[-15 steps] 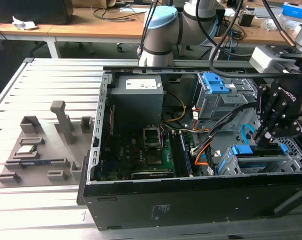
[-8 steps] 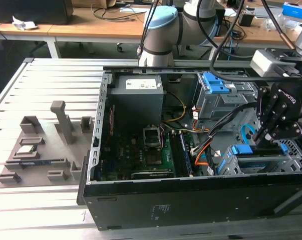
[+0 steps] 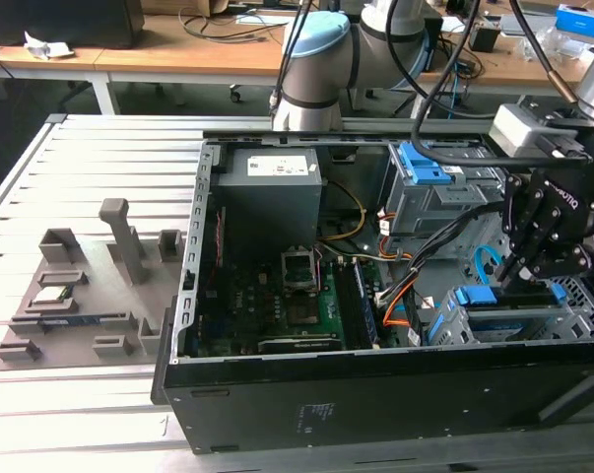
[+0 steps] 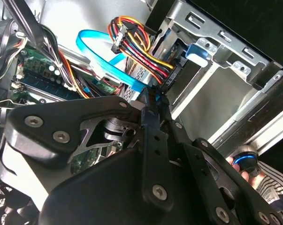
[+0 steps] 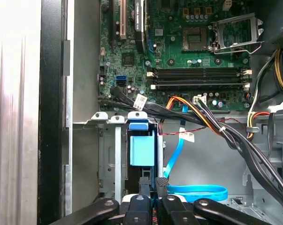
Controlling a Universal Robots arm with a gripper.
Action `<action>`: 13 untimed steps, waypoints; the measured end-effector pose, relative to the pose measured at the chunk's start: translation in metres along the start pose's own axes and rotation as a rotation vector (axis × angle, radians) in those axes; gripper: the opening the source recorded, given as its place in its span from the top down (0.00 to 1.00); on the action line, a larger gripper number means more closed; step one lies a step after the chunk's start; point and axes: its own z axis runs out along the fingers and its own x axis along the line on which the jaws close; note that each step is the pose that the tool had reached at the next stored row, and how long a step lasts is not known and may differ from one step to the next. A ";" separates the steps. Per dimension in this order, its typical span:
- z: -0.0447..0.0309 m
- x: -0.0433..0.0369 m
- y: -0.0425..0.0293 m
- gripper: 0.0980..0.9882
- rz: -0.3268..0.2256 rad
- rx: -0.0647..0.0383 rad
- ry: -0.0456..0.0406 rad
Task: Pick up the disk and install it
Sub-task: 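Insert the second disk wire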
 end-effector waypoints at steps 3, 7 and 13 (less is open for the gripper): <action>0.0003 0.0000 0.0000 0.85 0.000 0.000 0.0000; -0.0269 0.0007 0.0018 0.85 0.001 0.000 0.0088; -0.0558 0.0013 0.0037 0.99 0.001 0.000 0.0137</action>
